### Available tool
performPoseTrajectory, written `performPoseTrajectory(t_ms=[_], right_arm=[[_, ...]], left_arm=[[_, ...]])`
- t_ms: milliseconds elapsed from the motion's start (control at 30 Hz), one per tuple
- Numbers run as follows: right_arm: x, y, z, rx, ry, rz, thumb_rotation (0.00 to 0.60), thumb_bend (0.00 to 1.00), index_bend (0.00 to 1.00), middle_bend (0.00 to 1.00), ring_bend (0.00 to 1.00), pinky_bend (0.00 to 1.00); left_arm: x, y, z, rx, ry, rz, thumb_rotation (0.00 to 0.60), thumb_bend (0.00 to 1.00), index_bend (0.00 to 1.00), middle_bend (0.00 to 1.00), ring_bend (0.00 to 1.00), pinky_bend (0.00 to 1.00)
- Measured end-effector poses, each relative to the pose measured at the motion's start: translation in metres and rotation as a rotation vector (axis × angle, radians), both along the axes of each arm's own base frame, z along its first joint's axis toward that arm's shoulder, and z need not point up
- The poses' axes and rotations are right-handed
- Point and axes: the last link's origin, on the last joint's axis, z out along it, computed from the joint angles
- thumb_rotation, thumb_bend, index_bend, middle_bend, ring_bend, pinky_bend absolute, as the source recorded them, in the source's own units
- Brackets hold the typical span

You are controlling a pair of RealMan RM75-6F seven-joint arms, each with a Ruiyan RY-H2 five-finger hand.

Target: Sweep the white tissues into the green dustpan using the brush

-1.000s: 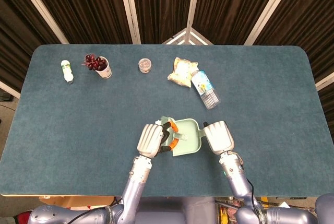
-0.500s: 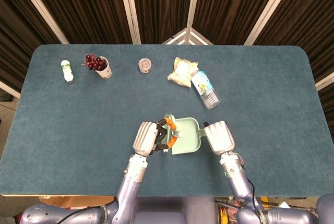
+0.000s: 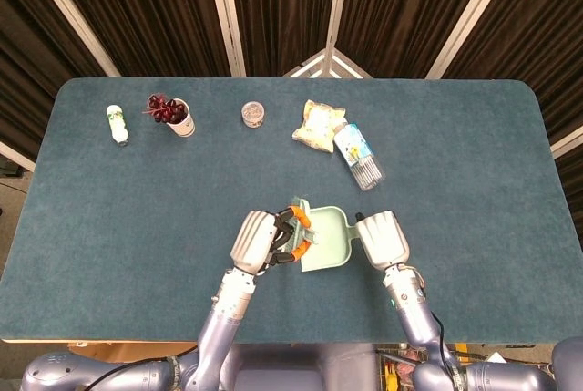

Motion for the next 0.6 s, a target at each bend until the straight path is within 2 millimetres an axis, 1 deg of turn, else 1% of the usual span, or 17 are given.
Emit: performPoseTrajectory(t_ms=[167, 300, 433, 600], right_arm=[[-0.001, 0.0, 0.0, 0.004, -0.002, -0.003, 0.6, 0.5, 0.7, 0.85, 0.82, 0.81], [0.0, 0.001, -0.002, 0.007, -0.008, -0.002, 0.6, 0.5, 0.7, 0.85, 0.82, 0.81], [-0.001, 0.002, -0.003, 0.013, -0.006, -0.003, 0.6, 0.5, 0.7, 0.85, 0.82, 0.81], [-0.002, 0.004, -0.005, 0.031, -0.006, -0.003, 0.6, 0.5, 0.7, 0.85, 0.82, 0.81]], left_arm=[[-0.009, 0.002, 0.014, 0.041, 0.101, -0.021, 0.6, 0.64, 0.79, 1.0, 1.0, 1.0], [-0.026, 0.006, 0.025, 0.067, 0.218, -0.014, 0.6, 0.64, 0.79, 1.0, 1.0, 1.0], [-0.043, 0.009, 0.03, 0.061, 0.295, 0.017, 0.6, 0.64, 0.79, 1.0, 1.0, 1.0], [-0.063, 0.007, 0.031, 0.035, 0.349, 0.047, 0.6, 0.64, 0.79, 1.0, 1.0, 1.0]])
